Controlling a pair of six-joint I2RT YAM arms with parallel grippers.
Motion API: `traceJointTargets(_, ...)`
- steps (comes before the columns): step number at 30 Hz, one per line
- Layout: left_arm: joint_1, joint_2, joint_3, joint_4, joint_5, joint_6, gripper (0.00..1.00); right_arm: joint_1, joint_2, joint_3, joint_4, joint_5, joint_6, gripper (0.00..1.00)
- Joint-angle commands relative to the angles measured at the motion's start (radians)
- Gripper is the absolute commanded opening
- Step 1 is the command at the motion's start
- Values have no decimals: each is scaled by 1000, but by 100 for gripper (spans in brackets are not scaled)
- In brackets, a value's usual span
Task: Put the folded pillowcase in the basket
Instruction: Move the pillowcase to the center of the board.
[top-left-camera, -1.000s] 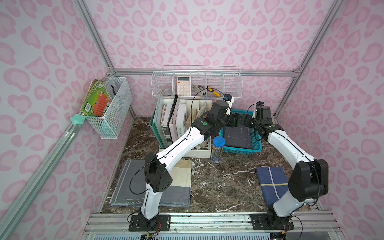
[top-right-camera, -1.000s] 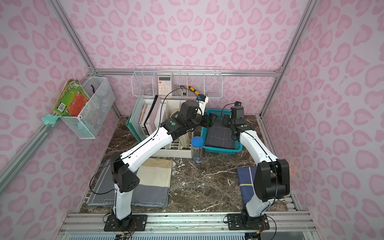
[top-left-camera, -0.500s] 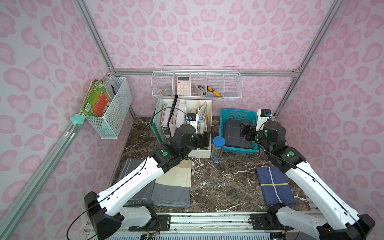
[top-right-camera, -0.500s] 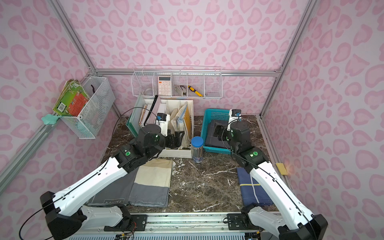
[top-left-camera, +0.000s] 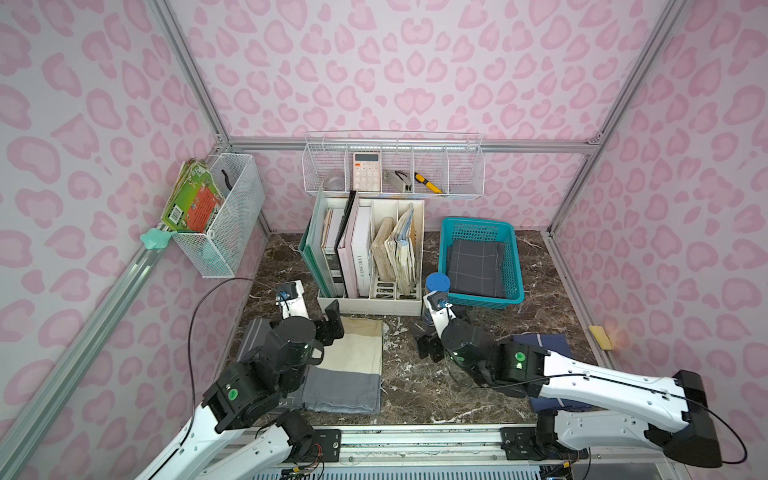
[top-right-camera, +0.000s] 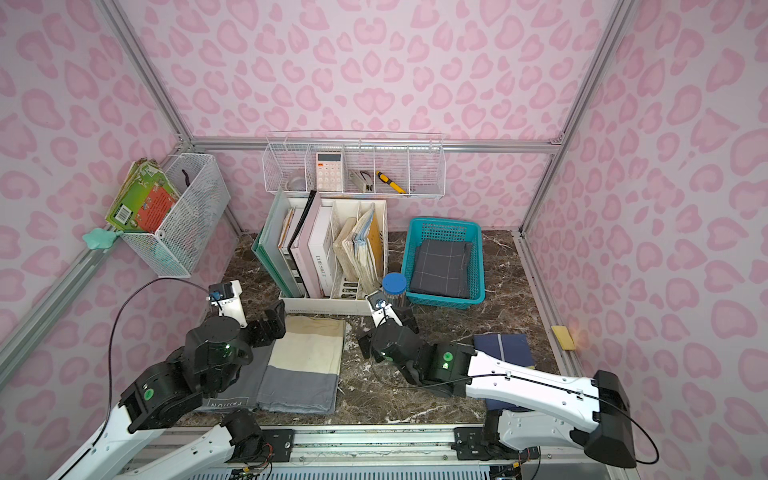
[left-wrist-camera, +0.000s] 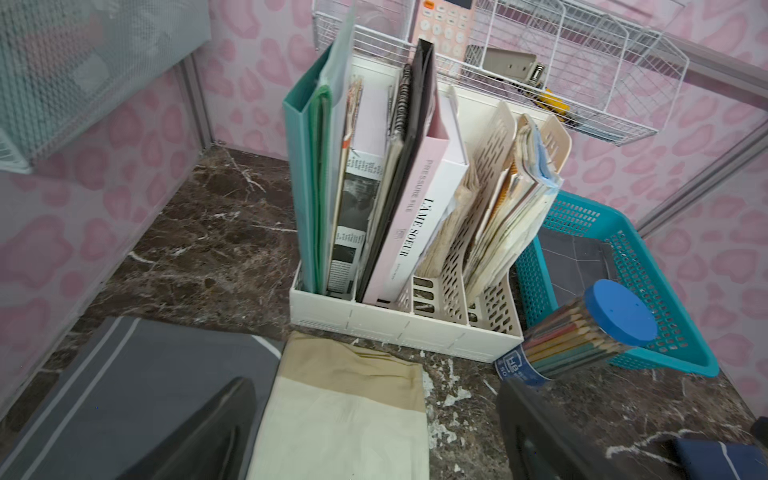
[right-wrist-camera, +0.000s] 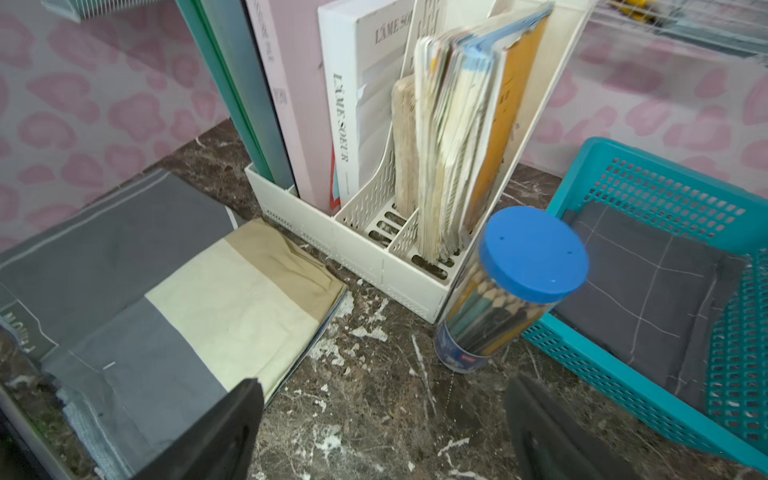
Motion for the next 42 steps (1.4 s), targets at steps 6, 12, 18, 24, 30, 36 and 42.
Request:
traceJointTargets(6, 2, -139, -26, -258, -121, -166, 99, 42, 310, 116, 89, -122, 30, 94)
traceJointTargets(12, 1, -211, -36, -344, -136, -248, 99, 43, 555, 286, -24, -186, 19, 95)
traceJointTargets(18, -10, -246, -43, -403, -147, -307, 99, 29, 697, 367, -29, -268, -19, 95)
traceJointTargets(24, -32, -275, -45, -452, -172, -354, 99, -12, 817, 481, -75, -331, -18, 95)
traceJointTargets(30, -51, -281, -45, -471, -192, -372, 99, -45, 897, 521, -97, -367, -21, 95)
traceJointTargets(36, -59, -253, -50, -463, -195, -370, 99, -51, 916, 496, -129, -346, 11, 95)
traceJointTargets(42, -59, -174, -52, -455, -190, -366, 99, -100, 805, 304, -107, -349, 114, 94)
